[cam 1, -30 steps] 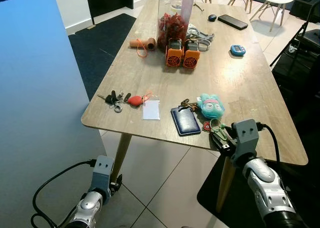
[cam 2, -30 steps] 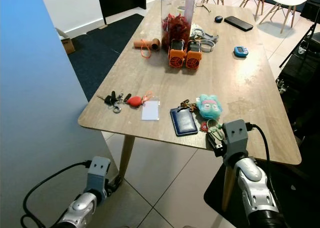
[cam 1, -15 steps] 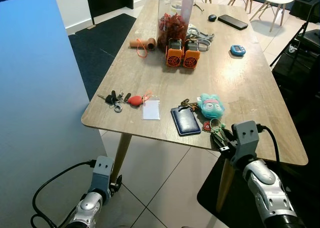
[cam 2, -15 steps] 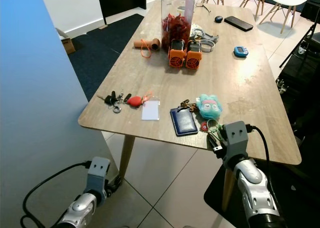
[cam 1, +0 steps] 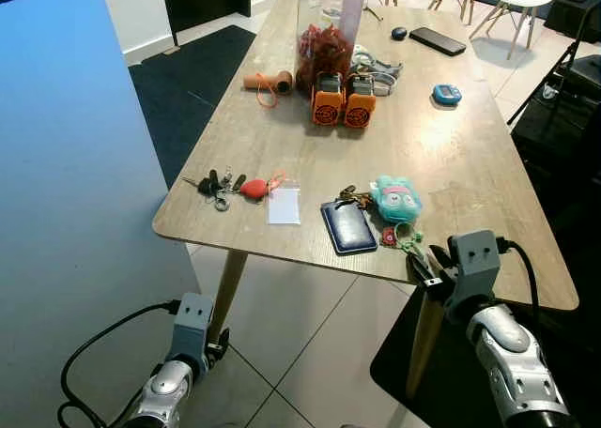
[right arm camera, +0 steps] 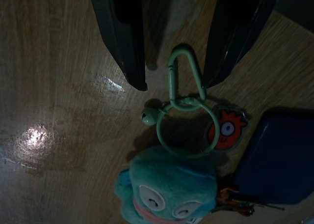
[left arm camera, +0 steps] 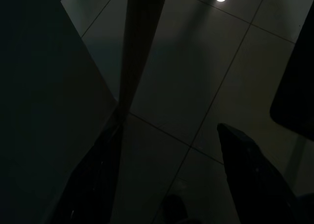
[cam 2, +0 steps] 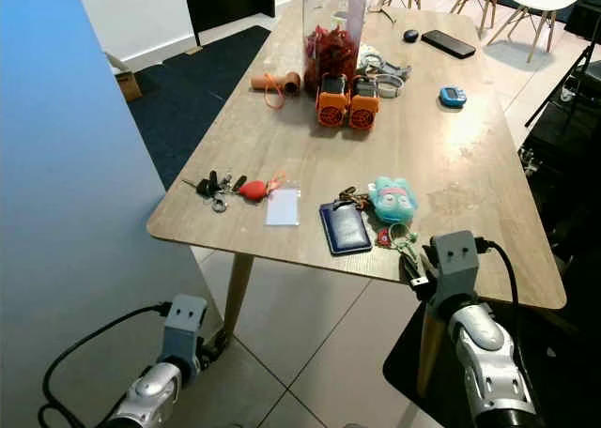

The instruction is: Hang keys on a hook

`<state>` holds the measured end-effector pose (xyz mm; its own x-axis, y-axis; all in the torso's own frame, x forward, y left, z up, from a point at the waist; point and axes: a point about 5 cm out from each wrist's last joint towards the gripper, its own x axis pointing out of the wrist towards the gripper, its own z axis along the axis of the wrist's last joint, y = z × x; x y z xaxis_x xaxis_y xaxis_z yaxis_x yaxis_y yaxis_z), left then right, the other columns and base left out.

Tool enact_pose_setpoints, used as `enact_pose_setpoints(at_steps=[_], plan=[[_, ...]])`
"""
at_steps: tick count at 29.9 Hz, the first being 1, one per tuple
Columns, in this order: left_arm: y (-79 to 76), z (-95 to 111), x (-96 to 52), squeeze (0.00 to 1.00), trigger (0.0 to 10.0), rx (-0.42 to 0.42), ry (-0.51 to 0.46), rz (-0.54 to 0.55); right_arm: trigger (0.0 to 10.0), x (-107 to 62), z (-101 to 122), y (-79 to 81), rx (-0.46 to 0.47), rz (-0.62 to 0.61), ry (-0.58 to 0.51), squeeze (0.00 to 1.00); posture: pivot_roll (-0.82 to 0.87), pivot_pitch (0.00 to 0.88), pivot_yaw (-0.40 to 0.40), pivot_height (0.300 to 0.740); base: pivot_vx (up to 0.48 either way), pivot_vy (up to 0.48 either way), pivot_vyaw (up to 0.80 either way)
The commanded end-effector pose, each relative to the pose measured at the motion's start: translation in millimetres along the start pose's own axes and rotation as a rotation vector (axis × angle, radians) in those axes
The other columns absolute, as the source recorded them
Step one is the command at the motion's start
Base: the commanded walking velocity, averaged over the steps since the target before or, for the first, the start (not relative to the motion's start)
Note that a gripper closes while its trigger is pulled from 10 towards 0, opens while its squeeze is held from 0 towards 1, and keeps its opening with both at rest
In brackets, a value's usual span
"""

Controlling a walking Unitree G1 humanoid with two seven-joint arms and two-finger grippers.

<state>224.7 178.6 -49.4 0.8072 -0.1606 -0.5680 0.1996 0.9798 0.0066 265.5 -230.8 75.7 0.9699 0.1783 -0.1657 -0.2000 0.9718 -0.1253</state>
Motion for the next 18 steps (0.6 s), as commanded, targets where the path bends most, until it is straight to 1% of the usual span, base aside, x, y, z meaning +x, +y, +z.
enact_pose_setpoints(at_steps=[1,4,6,12,16,18], plan=[[3.3,-5.3,-2.8,0.0,10.0,-0.003,0.019,0.007,10.0,-2.3,-3.9,2.4,-0.044,0.001,0.016,0.0,0.05,0.067,-0.022,0.74,0.0,0.0,0.0],[3.1,-5.2,-2.7,0.0,10.0,-0.003,0.019,0.007,10.0,-2.2,-4.6,2.9,-0.055,-0.004,0.018,0.0,0.05,0.067,-0.022,0.74,0.0,0.0,0.0],[2.4,-5.5,-2.7,0.0,10.0,-0.003,0.02,0.006,10.0,-1.4,-5.6,2.9,-0.11,-0.029,0.02,0.0,0.05,0.068,-0.022,0.74,0.0,0.0,0.0],[2.4,-5.0,-2.4,0.0,10.0,-0.003,0.019,0.006,10.0,0.0,-4.8,1.4,-0.15,-0.046,0.014,0.0,0.05,0.067,-0.022,0.74,0.0,0.0,0.0],[2.5,-4.6,-2.2,0.0,10.0,-0.003,0.018,0.006,10.0,0.6,-5.5,1.3,-0.142,-0.049,0.017,0.0,0.05,0.066,-0.021,0.74,0.0,0.0,0.0],[2.7,-4.5,-2.1,0.0,10.0,-0.003,0.019,0.007,10.0,1.5,-8.7,3.1,-0.093,-0.045,0.033,0.0,0.05,0.066,-0.021,0.74,0.0,0.0,0.0]])
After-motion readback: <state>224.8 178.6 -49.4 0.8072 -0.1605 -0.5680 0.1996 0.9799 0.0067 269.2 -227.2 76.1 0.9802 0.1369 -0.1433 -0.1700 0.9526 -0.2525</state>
